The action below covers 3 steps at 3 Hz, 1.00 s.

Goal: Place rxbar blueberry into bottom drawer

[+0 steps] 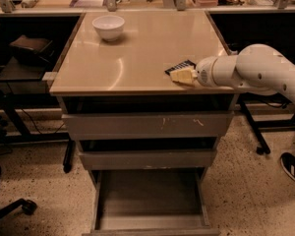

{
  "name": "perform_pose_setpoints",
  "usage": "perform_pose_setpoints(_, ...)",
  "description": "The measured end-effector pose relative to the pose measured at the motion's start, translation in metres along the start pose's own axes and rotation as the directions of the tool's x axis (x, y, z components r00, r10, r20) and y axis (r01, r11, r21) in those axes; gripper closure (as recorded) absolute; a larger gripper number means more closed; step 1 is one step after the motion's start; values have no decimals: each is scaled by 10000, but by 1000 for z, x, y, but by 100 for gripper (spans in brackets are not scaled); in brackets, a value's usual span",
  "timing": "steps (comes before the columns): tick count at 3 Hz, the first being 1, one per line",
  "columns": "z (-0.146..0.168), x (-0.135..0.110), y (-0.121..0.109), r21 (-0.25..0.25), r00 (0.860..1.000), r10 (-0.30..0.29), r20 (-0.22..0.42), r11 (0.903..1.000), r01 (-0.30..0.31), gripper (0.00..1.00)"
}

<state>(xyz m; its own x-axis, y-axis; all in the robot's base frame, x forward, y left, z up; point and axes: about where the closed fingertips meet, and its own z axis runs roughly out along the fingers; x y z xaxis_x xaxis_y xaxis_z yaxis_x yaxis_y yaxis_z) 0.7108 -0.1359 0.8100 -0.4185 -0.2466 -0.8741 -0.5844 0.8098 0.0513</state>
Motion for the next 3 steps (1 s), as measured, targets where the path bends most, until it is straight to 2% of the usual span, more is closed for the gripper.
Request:
perform_pose_setpoints(1,-2,-3,0,-3,10000,2,1,10000,-2,100)
perform_pose_setpoints(2,-3,-1,-1,-518,9992,335,221,9981,-323,100)
perform_pose_setpoints(3,-4,-3,-1,-520,9992,335,221,9981,-323,100)
